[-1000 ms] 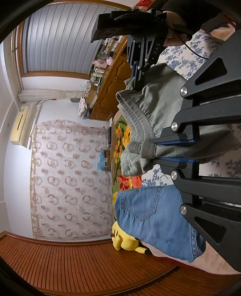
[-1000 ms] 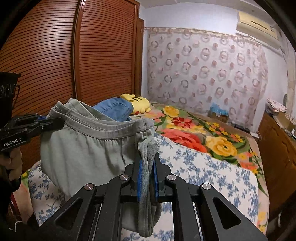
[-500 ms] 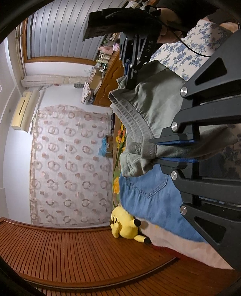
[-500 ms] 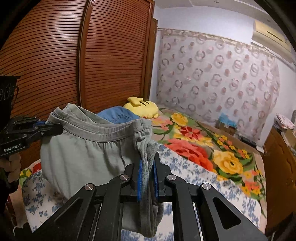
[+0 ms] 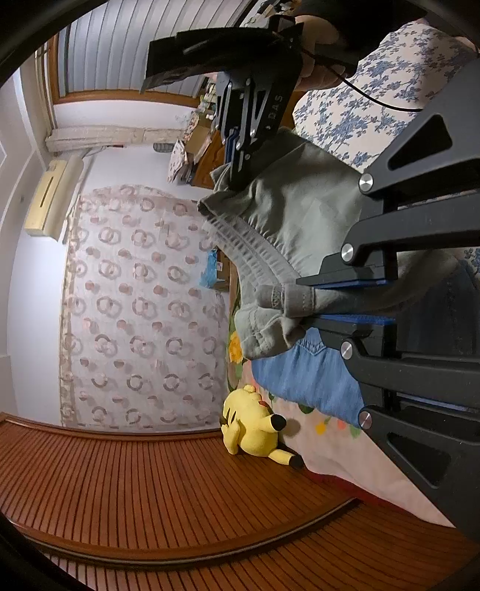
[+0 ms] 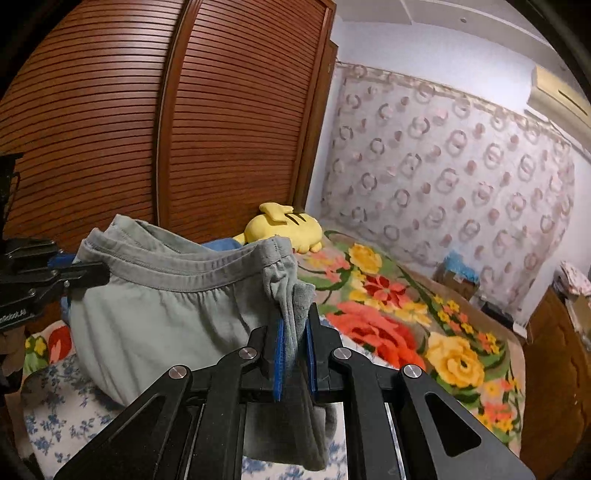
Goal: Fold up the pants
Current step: 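Carry the held grey-green pants with both grippers over the folded blue jeans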
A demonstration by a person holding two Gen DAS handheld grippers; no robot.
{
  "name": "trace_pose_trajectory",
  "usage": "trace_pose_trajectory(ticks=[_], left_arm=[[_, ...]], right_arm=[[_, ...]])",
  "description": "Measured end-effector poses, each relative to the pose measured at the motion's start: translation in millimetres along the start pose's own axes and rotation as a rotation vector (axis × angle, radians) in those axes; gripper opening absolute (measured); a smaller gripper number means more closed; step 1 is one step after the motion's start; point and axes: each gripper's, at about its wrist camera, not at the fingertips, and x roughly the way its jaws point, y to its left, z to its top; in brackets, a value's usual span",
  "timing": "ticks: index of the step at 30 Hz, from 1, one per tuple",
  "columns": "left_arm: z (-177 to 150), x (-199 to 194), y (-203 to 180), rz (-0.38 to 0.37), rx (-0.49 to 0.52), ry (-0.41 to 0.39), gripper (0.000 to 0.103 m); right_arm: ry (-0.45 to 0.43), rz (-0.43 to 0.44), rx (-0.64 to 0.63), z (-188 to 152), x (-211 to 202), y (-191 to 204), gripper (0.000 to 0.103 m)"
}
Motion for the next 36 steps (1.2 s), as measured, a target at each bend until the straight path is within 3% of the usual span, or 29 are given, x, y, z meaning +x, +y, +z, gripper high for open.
trace_pose_trajectory(ticks=[8,13,21,35,36], left_arm=[[-15,9,22,0.063,-0.075,0.007,0.012],[-33,6,31,0.110,-0.156,-0.008,0.012],[-46,8,34,0.200,-0.196,0.020,0.014],[-58,21,36,0.219,-0.220,0.073,0.014],[-59,21,35,0.219,-0.219,0.075,0.014]], right_arm=[[0.023,0.035,-0.127,9,41,12,0.010],[0.032,0.063,-0.127,16,68,15,0.010],[-0.004,0.099,-0.178,25,79,23,0.010],[0.028,0.162,-0.099,15,91,6,0.010],[0.031,0.164,-0.091,16,90,4,0.018]])
